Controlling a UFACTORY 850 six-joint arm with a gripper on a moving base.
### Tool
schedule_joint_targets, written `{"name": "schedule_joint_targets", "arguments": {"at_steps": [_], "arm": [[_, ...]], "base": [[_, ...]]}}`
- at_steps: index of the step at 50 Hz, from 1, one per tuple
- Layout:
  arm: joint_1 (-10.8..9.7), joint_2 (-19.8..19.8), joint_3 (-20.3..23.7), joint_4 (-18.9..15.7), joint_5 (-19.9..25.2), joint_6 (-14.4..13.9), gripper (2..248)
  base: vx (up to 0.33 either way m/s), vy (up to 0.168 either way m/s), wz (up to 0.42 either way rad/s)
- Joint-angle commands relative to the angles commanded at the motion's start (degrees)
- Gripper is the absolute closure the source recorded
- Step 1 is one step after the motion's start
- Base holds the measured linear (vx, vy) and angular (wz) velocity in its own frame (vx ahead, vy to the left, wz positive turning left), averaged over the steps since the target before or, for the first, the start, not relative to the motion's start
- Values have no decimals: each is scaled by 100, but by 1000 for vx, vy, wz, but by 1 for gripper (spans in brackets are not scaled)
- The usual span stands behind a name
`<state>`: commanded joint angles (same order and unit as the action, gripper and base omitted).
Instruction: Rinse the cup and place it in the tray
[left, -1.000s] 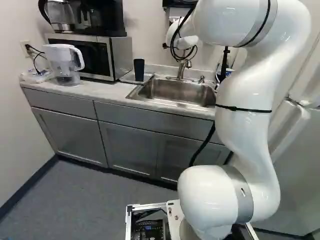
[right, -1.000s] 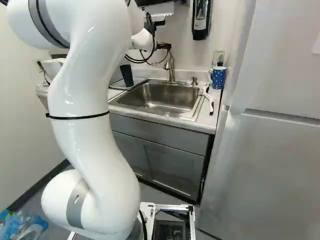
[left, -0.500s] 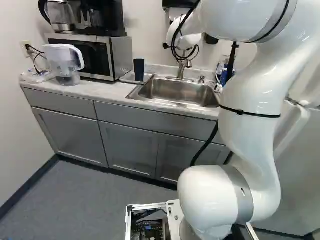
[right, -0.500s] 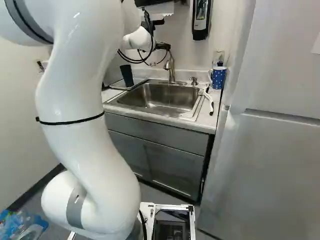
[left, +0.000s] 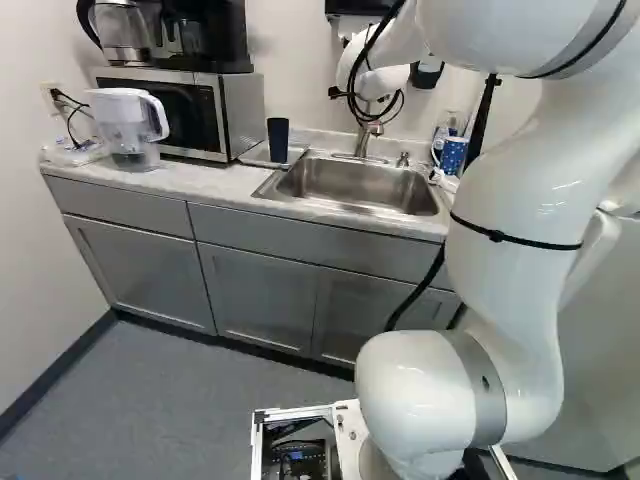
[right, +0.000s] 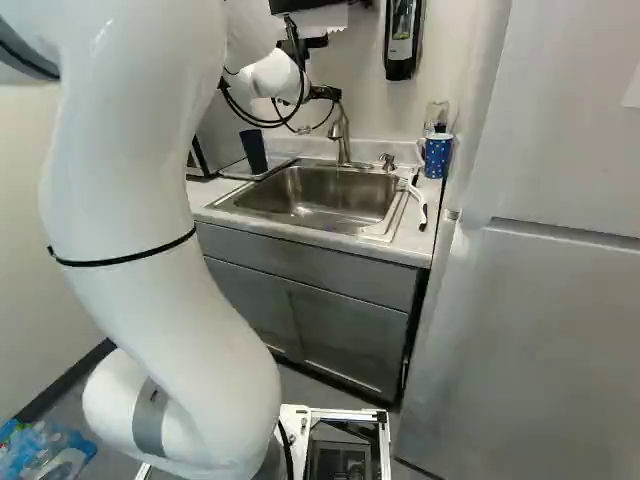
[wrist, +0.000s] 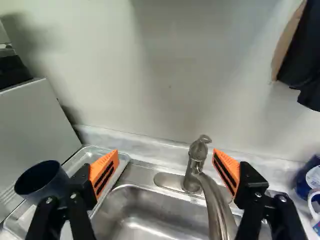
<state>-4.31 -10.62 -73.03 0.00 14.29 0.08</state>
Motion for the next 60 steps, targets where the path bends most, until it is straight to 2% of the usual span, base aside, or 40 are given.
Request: {"name": "schedule_joint_targets", "arguments": {"at_steps": [20,34,43,60], "arm": [[-232,443,476,0,-29,0,3],[-398,764,810,0,-248,0,3],[-490,995,1046,0,-596,0,3],[-598,1396,1443,0,-1580,0,3]], "base": [[0,0,0],[0,0,0],[0,0,0],[0,0,0]]}}
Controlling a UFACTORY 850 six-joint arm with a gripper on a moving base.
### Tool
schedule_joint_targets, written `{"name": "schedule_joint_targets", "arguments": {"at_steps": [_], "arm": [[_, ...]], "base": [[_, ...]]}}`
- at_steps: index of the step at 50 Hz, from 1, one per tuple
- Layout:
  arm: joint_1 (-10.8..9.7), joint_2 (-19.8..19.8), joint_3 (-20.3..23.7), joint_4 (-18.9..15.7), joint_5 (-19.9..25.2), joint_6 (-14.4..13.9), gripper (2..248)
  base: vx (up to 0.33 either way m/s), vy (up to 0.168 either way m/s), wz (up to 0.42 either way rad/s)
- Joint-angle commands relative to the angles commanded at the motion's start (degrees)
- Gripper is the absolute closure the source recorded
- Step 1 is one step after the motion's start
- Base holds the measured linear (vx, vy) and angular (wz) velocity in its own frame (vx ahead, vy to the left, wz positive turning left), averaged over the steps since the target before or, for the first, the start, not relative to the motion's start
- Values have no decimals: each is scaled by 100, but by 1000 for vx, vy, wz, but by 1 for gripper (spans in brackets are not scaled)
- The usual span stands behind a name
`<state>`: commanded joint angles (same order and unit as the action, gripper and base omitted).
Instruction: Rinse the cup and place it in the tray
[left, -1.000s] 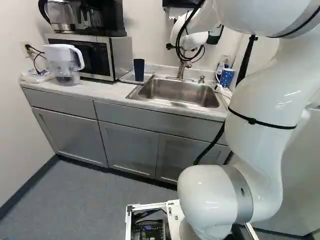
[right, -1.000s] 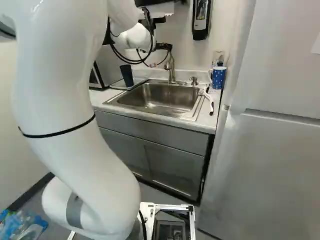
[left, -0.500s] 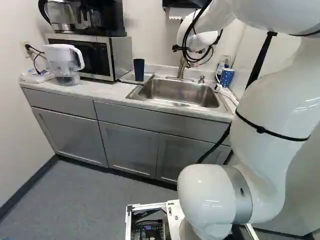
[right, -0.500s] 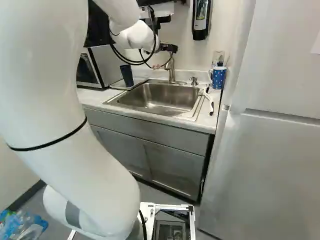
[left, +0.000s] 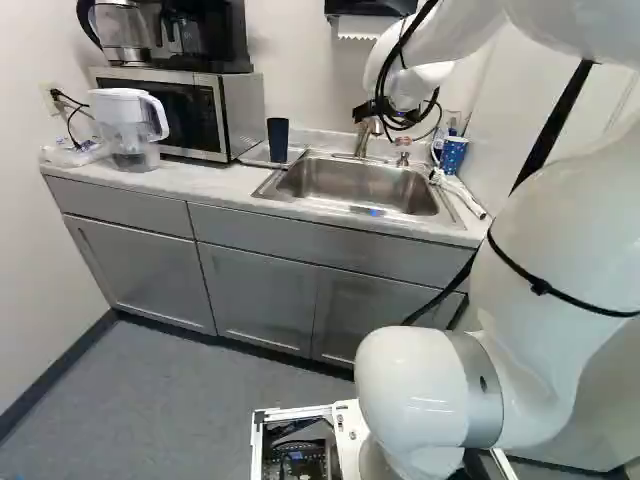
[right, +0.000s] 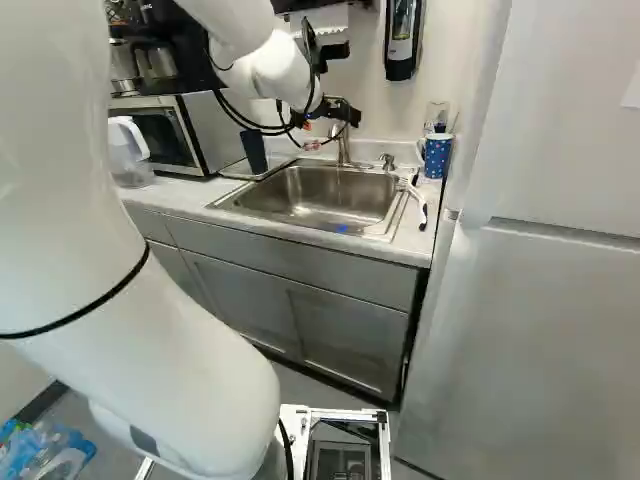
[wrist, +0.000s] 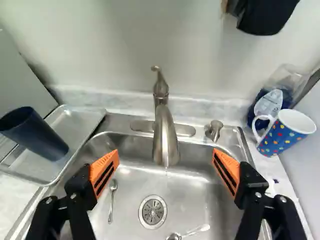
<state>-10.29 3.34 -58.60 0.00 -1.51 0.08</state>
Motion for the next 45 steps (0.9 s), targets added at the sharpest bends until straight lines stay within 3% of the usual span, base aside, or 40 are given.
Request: {"name": "schedule_joint_targets", "arguments": {"at_steps": [25,45], "arm": [[-38,208,200,0,-1504,0,3],[-38,208,200,0,-1492,0,3]], "base": [[0,0,0],[0,0,0]]}}
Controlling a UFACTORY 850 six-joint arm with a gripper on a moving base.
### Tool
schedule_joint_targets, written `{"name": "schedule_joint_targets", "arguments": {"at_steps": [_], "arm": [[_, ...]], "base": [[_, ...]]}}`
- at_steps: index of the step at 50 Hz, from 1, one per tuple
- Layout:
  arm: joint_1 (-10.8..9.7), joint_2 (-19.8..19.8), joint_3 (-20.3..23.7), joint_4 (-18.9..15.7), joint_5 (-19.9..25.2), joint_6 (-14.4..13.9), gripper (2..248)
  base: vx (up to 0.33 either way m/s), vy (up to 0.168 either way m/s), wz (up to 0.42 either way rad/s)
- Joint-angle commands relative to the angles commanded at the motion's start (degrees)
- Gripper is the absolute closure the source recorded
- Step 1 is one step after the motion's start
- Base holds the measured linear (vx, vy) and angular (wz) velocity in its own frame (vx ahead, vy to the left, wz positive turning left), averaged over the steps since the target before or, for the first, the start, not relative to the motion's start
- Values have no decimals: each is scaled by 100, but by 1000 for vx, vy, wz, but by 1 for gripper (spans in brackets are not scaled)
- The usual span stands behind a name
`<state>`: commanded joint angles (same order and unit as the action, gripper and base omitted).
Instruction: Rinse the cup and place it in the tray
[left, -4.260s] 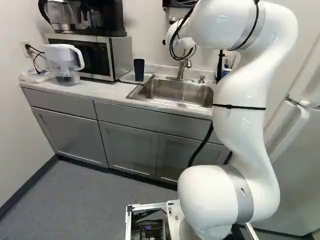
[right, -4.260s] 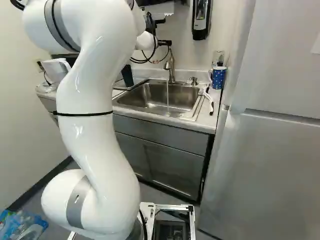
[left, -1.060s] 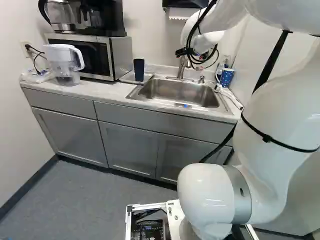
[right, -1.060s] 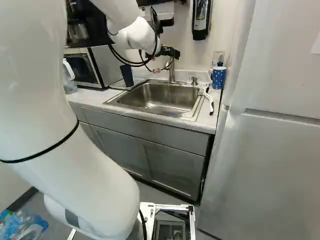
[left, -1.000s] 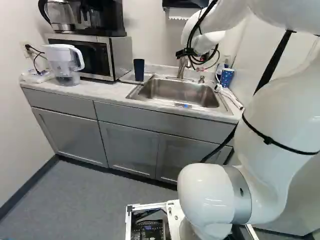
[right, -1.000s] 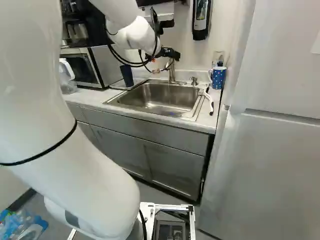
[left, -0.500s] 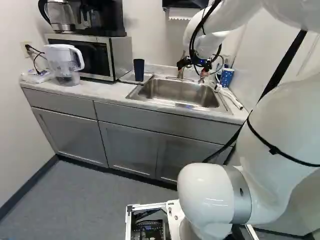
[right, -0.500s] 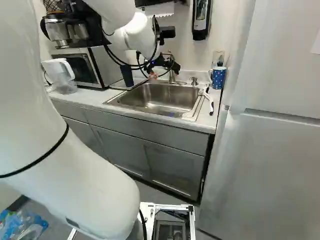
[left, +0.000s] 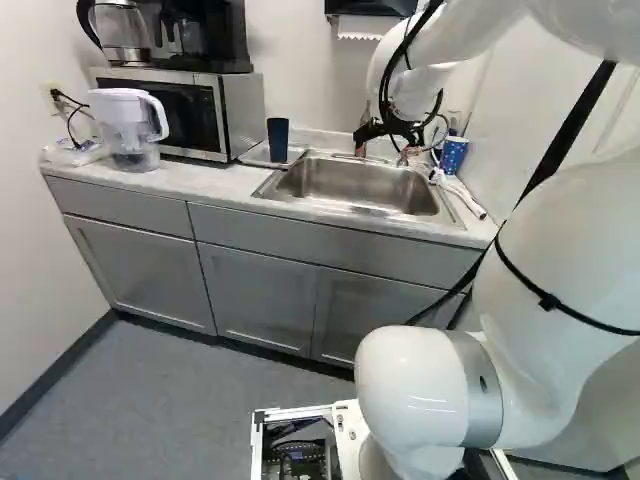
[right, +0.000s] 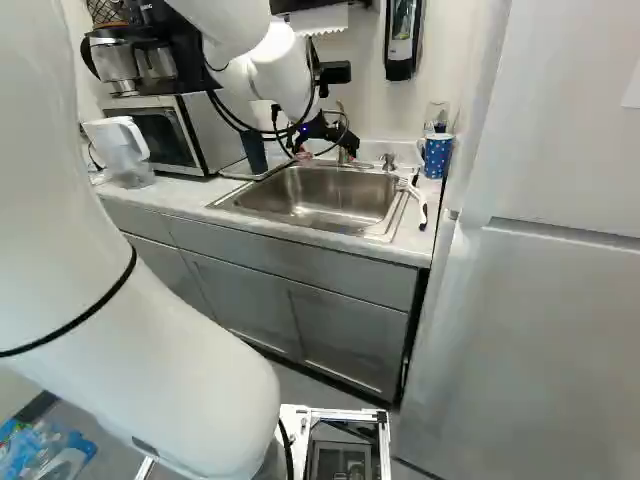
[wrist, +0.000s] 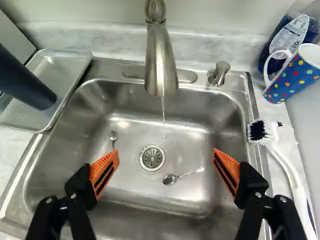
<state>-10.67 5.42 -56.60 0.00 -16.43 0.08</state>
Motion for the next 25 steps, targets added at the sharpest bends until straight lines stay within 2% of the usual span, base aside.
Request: {"name": "schedule_joint_targets", "arguments": {"at_steps": [14,25], "arm": [[0,0,0,2,41,0,3],[0,0,0,57,560,0,3]], "base": [[0,0,0],[0,0,0]]}}
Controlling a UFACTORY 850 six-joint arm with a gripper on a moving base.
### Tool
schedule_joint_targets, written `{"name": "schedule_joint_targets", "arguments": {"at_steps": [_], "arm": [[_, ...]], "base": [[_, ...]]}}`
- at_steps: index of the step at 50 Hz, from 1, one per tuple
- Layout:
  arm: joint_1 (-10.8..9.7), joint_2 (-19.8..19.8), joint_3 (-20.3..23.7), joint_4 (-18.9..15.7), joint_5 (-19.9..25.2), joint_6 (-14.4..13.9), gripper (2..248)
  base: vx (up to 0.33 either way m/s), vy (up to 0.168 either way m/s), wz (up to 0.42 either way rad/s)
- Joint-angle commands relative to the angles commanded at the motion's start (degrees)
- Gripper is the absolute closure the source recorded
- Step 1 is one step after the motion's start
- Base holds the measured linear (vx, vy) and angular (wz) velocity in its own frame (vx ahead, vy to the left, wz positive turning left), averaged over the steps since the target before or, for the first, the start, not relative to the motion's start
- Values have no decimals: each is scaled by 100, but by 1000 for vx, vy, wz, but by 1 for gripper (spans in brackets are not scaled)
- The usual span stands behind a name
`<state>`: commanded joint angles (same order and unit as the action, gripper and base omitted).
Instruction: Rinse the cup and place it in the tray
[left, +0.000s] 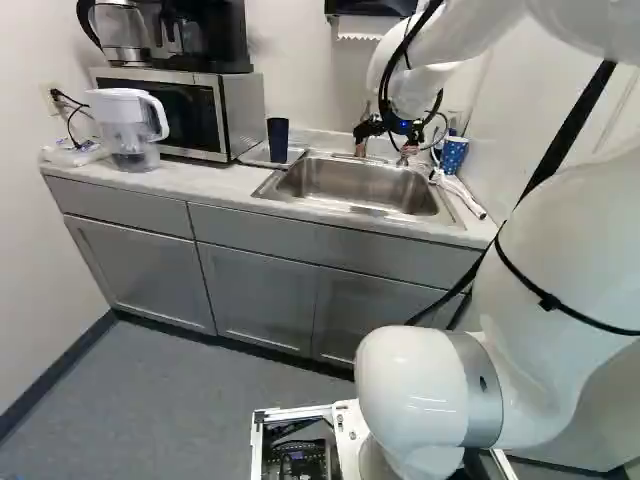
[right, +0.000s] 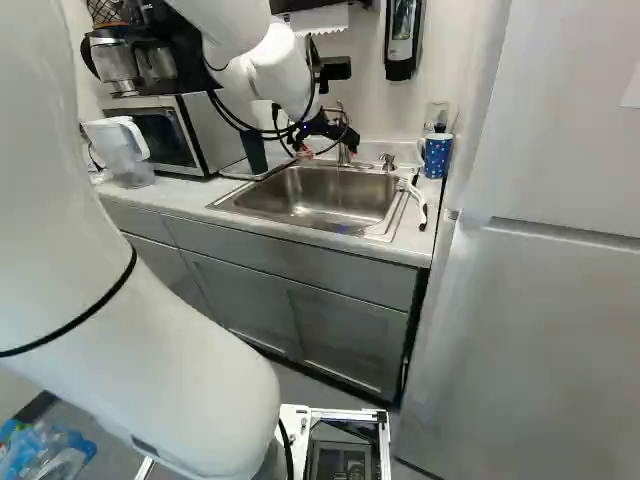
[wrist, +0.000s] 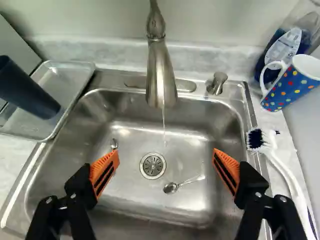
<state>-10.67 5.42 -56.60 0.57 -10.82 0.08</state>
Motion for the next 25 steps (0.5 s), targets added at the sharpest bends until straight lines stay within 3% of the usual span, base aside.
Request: {"name": "schedule_joint_targets", "arguments": {"at_steps": [25], "arm": [[0,0,0,0,1492,0,3]], "base": [[0,0,0]]}}
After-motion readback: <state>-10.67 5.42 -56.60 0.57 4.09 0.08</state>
